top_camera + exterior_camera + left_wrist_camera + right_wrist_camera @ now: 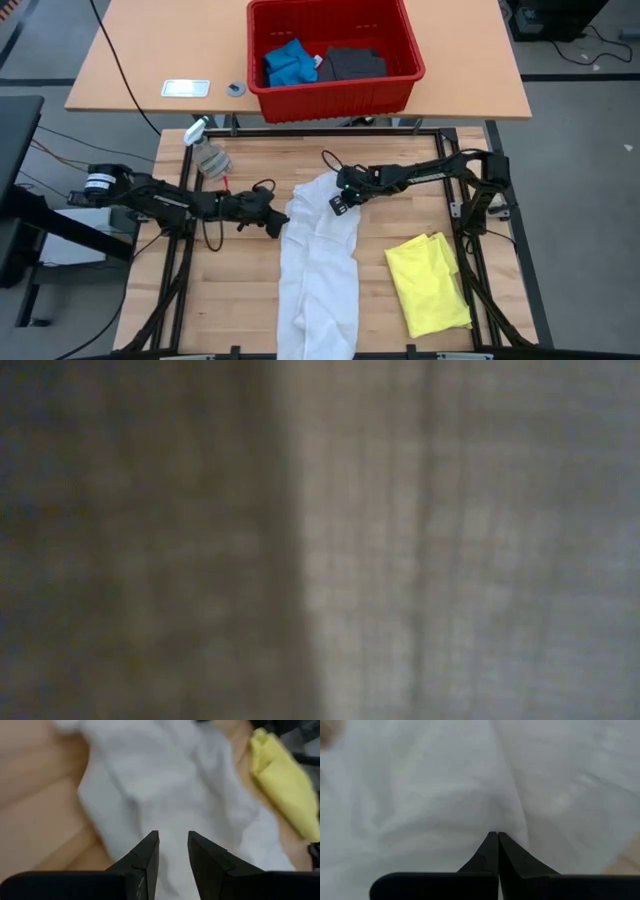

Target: Fold Laundry from Bin

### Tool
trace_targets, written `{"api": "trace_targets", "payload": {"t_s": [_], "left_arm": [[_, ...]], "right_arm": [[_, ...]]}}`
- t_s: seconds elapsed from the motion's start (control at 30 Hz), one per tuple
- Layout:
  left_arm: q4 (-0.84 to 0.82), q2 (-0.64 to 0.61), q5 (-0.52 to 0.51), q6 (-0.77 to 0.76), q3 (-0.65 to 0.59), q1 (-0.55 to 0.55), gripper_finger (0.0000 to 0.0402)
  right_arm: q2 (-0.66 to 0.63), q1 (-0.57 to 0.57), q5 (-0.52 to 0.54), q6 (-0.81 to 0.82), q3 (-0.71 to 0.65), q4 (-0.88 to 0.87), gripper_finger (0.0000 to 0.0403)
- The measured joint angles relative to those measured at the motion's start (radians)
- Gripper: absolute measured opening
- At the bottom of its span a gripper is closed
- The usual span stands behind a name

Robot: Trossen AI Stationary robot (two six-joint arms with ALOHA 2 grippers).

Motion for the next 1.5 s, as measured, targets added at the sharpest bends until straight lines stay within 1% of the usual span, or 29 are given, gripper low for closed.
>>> {"api": "trace_targets", "payload": {"t_s": [0.1,0.23,0.33,0.47,0.6,0.67,0.77,0.9,1.07,1.17,1.27,1.5], "left_arm": [[-0.003,0.038,0.001,-0.043,-0.001,-0.028,0.011],[0.005,0.082,0.001,-0.098,-0.001,-0.072,0.011],[0.023,0.096,0.003,-0.123,-0.001,-0.101,0.011],[0.028,0.097,0.004,-0.149,-0.001,-0.119,0.011],[0.028,0.097,0.003,-0.183,-0.001,-0.119,0.011],[0.028,0.097,-0.009,-0.206,-0.001,-0.119,0.011],[0.042,0.097,-0.031,-0.237,-0.001,-0.119,0.0109],[0.107,0.096,-0.03,-0.265,-0.001,-0.119,0.0109],[0.132,0.075,-0.03,-0.266,0.0,-0.123,0.0109],[0.109,0.057,-0.029,-0.274,-0.003,-0.124,0.0109],[0.115,0.036,-0.029,-0.278,0.0,-0.139,0.0109],[0.173,0.025,-0.029,-0.284,-0.001,-0.179,0.0109]], "right_arm": [[-0.012,0.004,0.031,-0.003,0.0,-0.11,0.0002],[-0.061,0.026,0.101,-0.021,0.0,-0.251,0.0002],[-0.117,0.038,0.116,-0.051,0.0,-0.289,0.0003],[-0.198,0.038,0.088,-0.082,0.0,-0.287,0.0011],[-0.223,-0.015,0.085,-0.074,0.0,-0.281,0.002],[-0.198,-0.062,0.061,-0.076,0.0,-0.252,0.0021],[-0.133,-0.123,0.019,-0.081,0.0,-0.201,0.001],[-0.067,-0.169,-0.045,-0.072,0.0,-0.147,0.0006],[-0.004,-0.187,-0.046,-0.111,0.0,-0.241,0.0004],[0.003,-0.192,-0.04,-0.138,0.002,-0.306,0.0004],[-0.033,-0.179,-0.032,-0.146,0.0,-0.327,0.0004],[-0.202,-0.117,-0.018,-0.123,0.0,-0.22,0.0005]]}}
